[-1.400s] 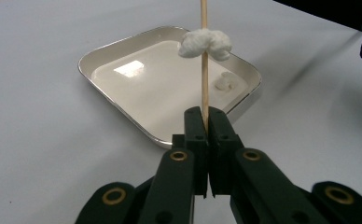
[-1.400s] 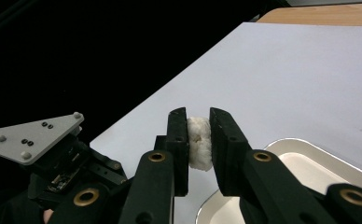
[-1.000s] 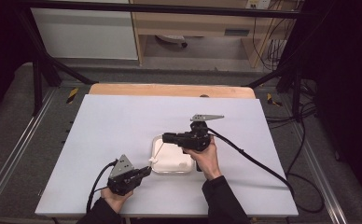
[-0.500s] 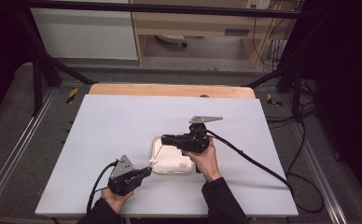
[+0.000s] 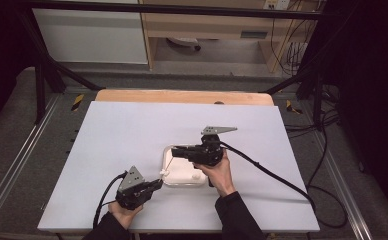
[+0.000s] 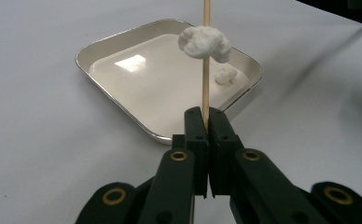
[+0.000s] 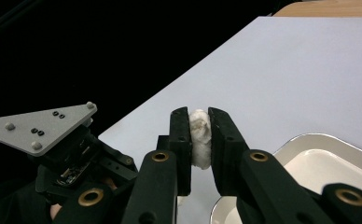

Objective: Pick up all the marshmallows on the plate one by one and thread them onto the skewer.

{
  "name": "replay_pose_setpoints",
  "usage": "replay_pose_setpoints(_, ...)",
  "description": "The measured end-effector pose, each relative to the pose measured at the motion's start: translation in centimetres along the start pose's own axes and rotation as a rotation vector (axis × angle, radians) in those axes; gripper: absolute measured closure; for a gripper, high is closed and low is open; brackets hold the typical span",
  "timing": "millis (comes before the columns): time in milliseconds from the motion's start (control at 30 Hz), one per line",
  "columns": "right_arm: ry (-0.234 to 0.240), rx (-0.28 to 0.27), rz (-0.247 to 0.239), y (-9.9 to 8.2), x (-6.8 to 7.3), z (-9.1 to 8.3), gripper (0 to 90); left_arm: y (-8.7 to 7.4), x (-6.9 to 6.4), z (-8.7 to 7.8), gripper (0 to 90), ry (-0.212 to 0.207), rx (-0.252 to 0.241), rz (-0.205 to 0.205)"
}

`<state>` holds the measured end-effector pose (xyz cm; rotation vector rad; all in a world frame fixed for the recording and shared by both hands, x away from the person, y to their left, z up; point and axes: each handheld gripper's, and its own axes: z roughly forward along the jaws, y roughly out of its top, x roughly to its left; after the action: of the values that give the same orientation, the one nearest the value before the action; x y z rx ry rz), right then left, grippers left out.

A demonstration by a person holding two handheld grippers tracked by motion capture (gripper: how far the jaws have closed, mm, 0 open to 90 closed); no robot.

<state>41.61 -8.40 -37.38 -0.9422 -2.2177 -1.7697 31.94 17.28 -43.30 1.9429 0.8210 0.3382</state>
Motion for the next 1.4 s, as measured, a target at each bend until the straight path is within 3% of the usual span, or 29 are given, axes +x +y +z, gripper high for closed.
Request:
replay_pose_setpoints(933,0.016,0.004,-0.007,-1.0,0.3,0.7,81.0,0.0,-0.1,0.2,88.3,-0.007,0.001,0.004)
replay_pose_setpoints(1033,0.037,0.069,-0.003,-1.8,0.3,1.6,80.4,0.8,-0.3,-0.1,88.3,-0.005,-0.045,0.003)
replay_pose_setpoints(1067,0.058,0.063,0.006,-2.3,0.3,2.0,80.4,0.8,-0.3,0.0,88.2,0.004,-0.044,0.004)
replay_pose_setpoints(1100,0.059,0.047,-0.002,-2.4,0.2,2.2,80.4,0.6,-0.1,0.2,88.3,-0.007,-0.037,-0.014)
replay_pose_setpoints(1200,0.049,0.068,0.004,-2.6,0.0,2.4,79.9,0.4,0.1,0.1,88.3,-0.011,-0.027,-0.015)
replay_pose_setpoints(1333,0.048,0.055,-0.005,-2.5,0.1,2.3,77.2,0.5,0.0,0.1,88.2,-0.012,-0.033,-0.012)
replay_pose_setpoints(1400,0.028,0.041,-0.023,-2.4,0.3,2.0,68.9,0.4,0.1,0.2,88.1,-0.007,-0.024,-0.013)
